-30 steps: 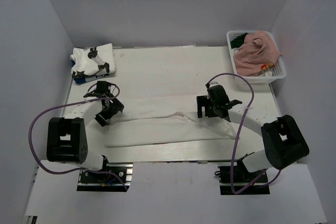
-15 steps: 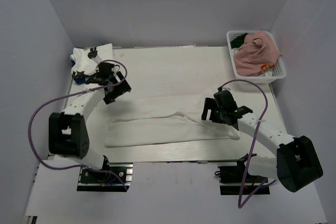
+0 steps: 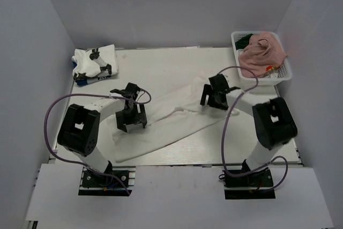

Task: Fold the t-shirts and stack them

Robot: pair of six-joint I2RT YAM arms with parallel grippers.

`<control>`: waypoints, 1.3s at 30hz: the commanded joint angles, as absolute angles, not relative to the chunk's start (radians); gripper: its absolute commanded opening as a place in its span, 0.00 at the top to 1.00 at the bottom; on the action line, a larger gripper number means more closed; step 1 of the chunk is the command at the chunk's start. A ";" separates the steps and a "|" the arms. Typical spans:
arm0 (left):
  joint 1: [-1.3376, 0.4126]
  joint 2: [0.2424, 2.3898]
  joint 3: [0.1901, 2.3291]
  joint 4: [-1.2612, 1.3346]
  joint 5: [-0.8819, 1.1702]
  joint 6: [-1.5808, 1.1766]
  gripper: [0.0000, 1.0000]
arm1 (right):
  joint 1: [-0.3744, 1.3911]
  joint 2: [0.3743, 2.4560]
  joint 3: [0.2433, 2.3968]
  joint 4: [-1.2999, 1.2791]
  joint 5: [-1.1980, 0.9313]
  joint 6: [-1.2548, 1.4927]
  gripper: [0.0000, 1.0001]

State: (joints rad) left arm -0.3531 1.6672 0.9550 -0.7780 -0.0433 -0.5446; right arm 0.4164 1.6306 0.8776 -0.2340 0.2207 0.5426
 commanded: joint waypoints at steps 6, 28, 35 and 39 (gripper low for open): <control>-0.566 1.574 0.802 -0.862 0.469 -0.638 0.00 | 0.400 2.234 1.650 -0.158 -0.155 0.261 0.10; -0.741 1.805 1.075 -0.784 0.115 -0.368 0.00 | 0.416 2.158 1.661 -0.294 -0.224 0.169 0.10; -0.793 1.899 1.092 -0.620 0.325 -0.359 0.00 | 0.408 2.330 1.819 -0.347 -0.224 0.195 0.10; -0.805 2.012 1.235 -0.528 0.350 -0.359 0.00 | 0.382 2.523 2.087 -0.465 -0.161 0.167 0.10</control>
State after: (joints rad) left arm -0.7719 1.8557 1.1938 -0.8612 0.1764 -0.3752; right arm 0.4049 2.3886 1.9526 -0.3462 -0.2096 0.1772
